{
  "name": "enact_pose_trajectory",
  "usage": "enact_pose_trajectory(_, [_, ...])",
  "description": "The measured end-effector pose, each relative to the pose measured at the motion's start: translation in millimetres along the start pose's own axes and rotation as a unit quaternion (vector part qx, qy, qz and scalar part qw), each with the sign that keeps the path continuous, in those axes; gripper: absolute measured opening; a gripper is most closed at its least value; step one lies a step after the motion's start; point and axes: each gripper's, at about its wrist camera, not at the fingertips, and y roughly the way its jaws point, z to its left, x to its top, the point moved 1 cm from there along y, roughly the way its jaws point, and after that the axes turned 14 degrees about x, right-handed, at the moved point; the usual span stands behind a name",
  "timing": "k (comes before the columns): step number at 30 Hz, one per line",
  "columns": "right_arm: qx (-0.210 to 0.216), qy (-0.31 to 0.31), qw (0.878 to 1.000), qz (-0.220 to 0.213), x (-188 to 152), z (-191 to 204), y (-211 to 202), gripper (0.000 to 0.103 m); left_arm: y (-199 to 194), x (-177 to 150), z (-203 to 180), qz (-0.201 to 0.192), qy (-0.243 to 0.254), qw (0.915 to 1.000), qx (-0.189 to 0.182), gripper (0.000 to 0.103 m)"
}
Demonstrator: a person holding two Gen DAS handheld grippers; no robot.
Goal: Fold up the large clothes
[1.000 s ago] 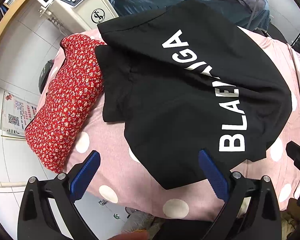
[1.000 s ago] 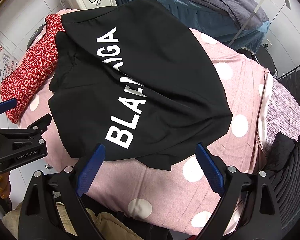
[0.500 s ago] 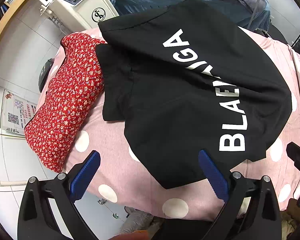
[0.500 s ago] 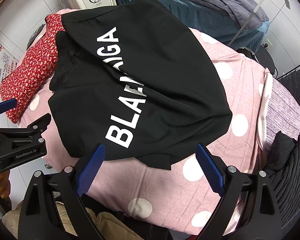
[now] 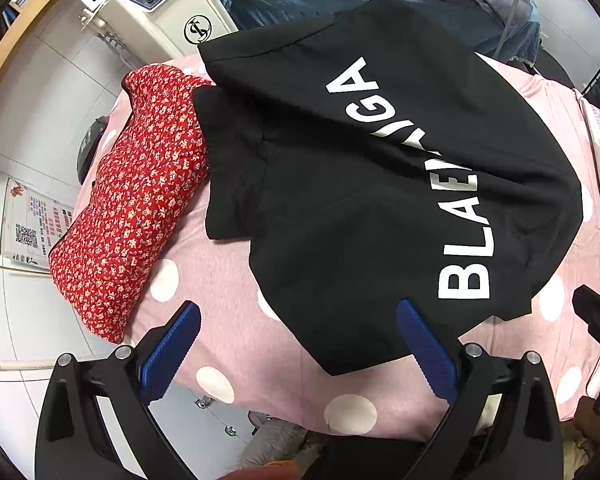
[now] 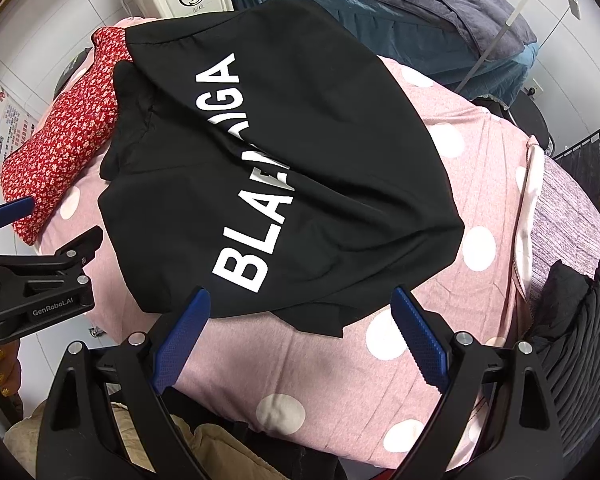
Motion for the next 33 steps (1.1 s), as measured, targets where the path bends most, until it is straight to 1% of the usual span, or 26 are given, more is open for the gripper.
enact_pose_trajectory(17, [0.001,0.000,1.000,0.003,-5,0,2,0.091,4,-2,-1,0.008,0.001,1.0000,-0.003,0.097])
enact_pose_trajectory(33, [0.000,-0.001,1.000,0.021,-1,0,12,0.091,17,-4,-5,0.025,0.006,0.9995,-0.020,0.097])
